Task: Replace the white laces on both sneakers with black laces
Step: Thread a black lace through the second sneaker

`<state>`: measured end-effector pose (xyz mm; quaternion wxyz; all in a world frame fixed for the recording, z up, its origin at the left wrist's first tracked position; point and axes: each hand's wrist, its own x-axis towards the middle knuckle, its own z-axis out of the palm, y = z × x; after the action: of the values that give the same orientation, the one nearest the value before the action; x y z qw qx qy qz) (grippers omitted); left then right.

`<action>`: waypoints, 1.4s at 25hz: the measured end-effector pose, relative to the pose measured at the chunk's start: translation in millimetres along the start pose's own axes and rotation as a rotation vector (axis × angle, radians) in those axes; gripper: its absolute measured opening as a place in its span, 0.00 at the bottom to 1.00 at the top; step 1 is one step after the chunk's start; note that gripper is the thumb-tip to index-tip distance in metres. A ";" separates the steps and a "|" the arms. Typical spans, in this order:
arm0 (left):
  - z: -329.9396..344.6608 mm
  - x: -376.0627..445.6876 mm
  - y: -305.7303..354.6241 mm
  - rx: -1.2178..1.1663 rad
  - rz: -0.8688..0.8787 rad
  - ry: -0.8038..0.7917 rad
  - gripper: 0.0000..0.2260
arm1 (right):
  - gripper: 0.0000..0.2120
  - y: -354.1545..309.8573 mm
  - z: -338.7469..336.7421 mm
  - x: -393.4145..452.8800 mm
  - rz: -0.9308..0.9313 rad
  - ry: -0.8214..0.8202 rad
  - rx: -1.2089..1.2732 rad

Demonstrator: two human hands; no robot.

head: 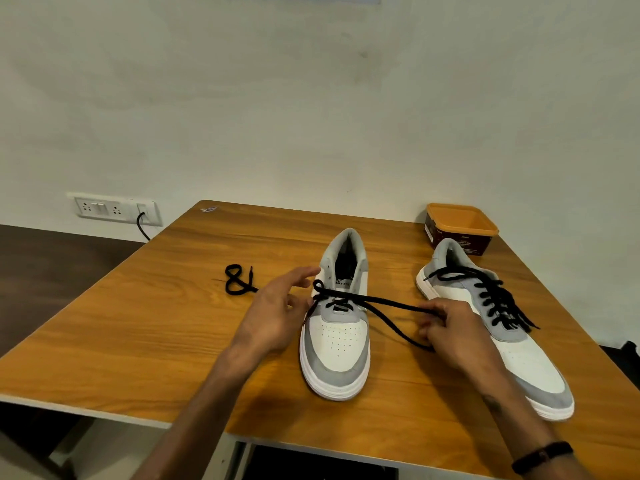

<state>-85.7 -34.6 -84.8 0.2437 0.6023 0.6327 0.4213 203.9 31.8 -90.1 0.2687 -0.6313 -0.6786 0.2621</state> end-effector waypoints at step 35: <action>-13.1 -1.2 24.9 -0.056 0.382 0.065 0.15 | 0.17 -55.5 -7.5 -26.4 -0.474 0.061 0.013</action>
<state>-82.3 -40.9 -57.5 0.1553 0.6903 0.5027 0.4967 171.0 1.9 -47.0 0.3471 -0.4603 -0.7977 0.1771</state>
